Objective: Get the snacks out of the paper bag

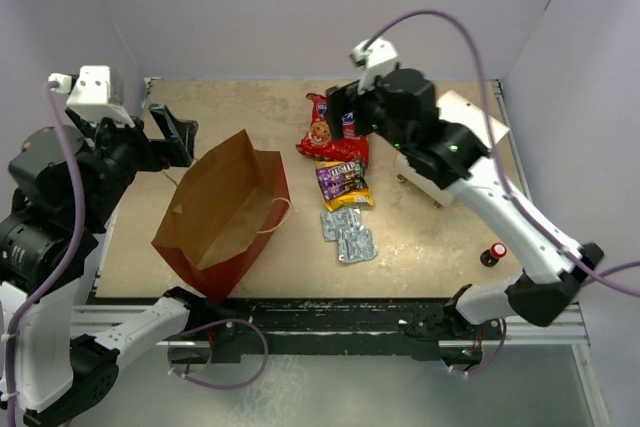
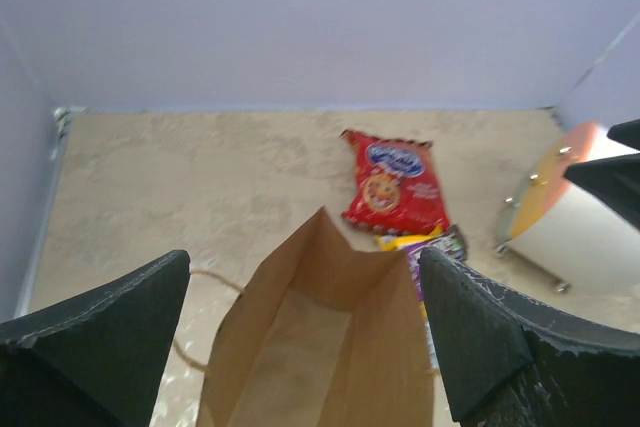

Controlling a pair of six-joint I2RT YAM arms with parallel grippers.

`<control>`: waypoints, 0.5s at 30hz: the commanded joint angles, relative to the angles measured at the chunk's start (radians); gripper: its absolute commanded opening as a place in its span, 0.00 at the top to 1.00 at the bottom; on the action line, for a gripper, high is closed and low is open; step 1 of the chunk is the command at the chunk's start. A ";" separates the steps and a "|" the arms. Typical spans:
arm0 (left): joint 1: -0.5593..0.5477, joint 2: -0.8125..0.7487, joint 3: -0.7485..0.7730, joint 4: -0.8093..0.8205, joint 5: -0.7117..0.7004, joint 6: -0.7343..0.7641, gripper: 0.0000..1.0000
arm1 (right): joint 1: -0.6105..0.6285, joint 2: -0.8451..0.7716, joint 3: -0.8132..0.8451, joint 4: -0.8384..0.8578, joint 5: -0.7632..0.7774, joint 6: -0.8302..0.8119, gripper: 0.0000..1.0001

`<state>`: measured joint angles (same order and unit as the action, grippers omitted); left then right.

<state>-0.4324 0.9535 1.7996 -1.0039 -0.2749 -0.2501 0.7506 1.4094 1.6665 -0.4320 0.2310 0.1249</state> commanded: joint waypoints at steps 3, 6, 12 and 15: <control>0.004 -0.008 -0.001 0.226 0.174 -0.048 0.01 | -0.004 -0.267 0.056 -0.236 0.246 0.299 0.00; 0.003 0.001 0.018 0.248 0.198 -0.068 0.01 | -0.004 -0.388 0.065 -0.280 0.321 0.348 0.00; 0.004 0.006 0.064 0.237 0.183 -0.052 0.01 | -0.004 -0.529 0.127 -0.347 0.429 0.377 0.00; 0.004 -0.003 0.075 0.227 0.143 -0.048 0.01 | -0.005 -0.536 0.172 -0.387 0.458 0.372 0.00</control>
<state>-0.4324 0.9642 1.8290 -0.8238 -0.1040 -0.2958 0.7502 0.8528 1.7947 -0.7517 0.5957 0.4644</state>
